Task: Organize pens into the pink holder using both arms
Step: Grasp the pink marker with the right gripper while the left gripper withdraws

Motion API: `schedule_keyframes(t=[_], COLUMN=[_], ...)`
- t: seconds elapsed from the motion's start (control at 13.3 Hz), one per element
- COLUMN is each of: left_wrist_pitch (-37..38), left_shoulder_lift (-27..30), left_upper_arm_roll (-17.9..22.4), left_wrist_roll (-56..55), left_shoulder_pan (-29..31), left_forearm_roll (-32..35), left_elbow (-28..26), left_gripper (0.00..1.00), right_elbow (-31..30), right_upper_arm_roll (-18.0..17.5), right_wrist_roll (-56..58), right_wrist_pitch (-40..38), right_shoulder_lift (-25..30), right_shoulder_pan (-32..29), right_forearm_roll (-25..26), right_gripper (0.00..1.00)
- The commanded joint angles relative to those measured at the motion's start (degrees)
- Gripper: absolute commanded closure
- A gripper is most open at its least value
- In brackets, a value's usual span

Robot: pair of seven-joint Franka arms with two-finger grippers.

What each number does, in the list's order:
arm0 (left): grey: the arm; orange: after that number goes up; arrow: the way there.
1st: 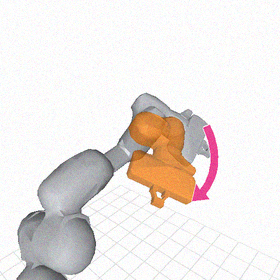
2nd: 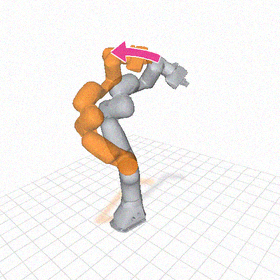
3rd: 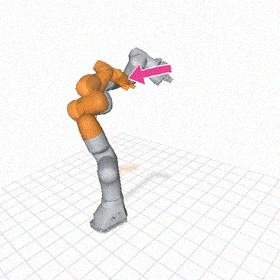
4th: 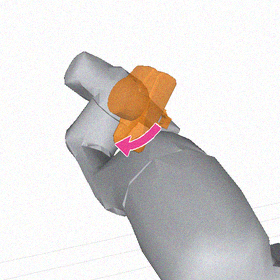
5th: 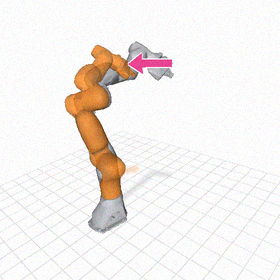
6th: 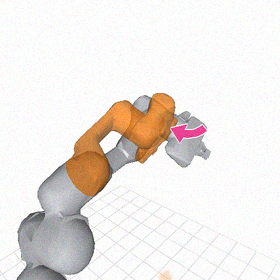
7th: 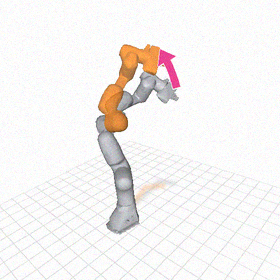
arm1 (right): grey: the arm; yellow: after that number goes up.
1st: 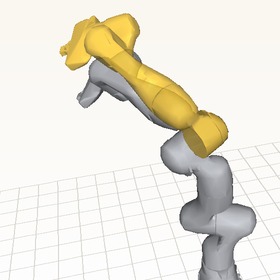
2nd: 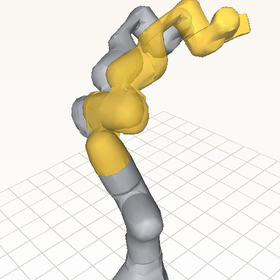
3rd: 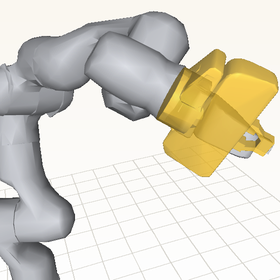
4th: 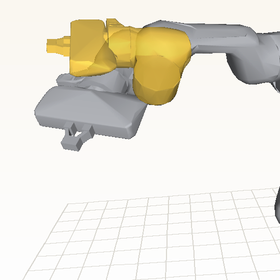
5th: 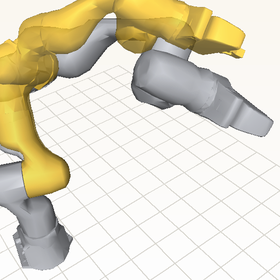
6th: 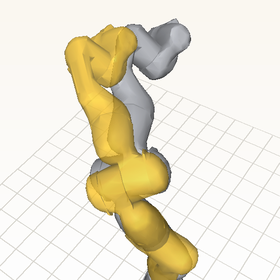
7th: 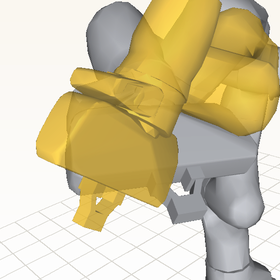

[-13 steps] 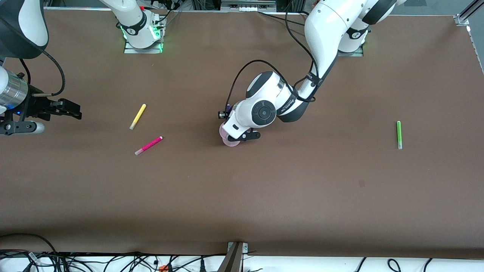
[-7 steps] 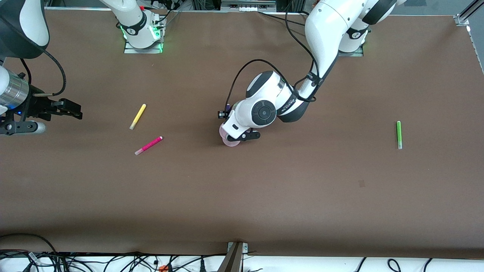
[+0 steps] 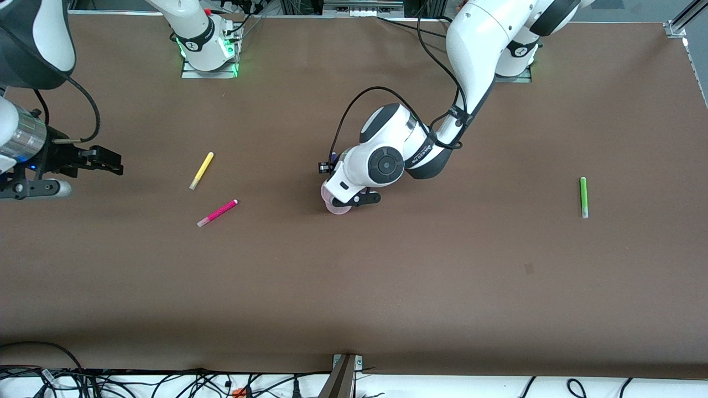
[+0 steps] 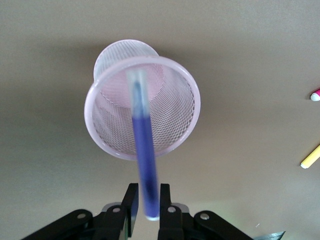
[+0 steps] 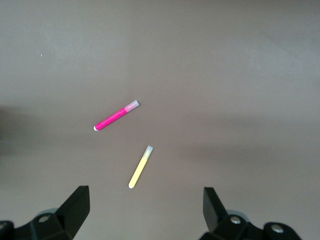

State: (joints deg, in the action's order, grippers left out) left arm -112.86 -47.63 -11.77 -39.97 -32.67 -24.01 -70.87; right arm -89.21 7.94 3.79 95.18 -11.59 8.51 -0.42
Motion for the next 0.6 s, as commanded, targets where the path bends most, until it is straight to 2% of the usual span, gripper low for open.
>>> schedule_keyframes(t=[0.0, 0.08, 0.15, 0.23, 0.3, 0.38, 0.53], left_wrist_pitch=[0.9, 0.9, 0.9, 1.1, 1.3, 1.6, 4.6], left_shoulder_lift=[-0.7, -0.7, -0.6, -0.5, -0.1, 0.4, 2.4], left_upper_arm_roll=[0.5, 0.5, 0.5, 0.5, 0.9, 0.6, 0.5], left_wrist_roll=[-0.1, -0.1, -0.1, -0.2, -0.3, -0.4, -0.6], left_shoulder_pan=[-0.4, -0.4, -0.3, 0.0, 0.1, 1.5, 4.2], left_forearm_roll=[-2.1, -2.1, -2.1, -2.1, -2.1, -2.1, -2.0], left_elbow=[1.7, 1.7, 1.7, 1.7, 1.7, 1.7, 1.9], left_gripper=[0.57, 0.47, 0.41, 0.18, 0.03, 0.0, 0.0], right_elbow=[-0.2, -0.2, -0.2, -0.2, -0.2, -0.1, 0.4], right_upper_arm_roll=[-0.2, -0.2, -0.2, -0.2, -0.2, -0.2, -0.1], right_wrist_roll=[0.8, -0.4, -4.4, -10.6, -15.3, -18.7, -19.4], right_wrist_pitch=[0.5, 1.8, 3.9, 5.0, 6.3, 7.2, 8.3], right_shoulder_lift=[-3.2, -4.9, -6.5, -7.7, -9.0, -10.4, -13.4], right_shoulder_pan=[0.9, 2.5, 3.6, 4.1, 4.9, 5.3, 5.0], right_forearm_roll=[-1.0, -1.2, -1.9, -2.6, -4.3, -6.3, -7.5], right_gripper=[0.0, 0.0, 0.0, 0.0, 0.0, 0.0, 0.0])
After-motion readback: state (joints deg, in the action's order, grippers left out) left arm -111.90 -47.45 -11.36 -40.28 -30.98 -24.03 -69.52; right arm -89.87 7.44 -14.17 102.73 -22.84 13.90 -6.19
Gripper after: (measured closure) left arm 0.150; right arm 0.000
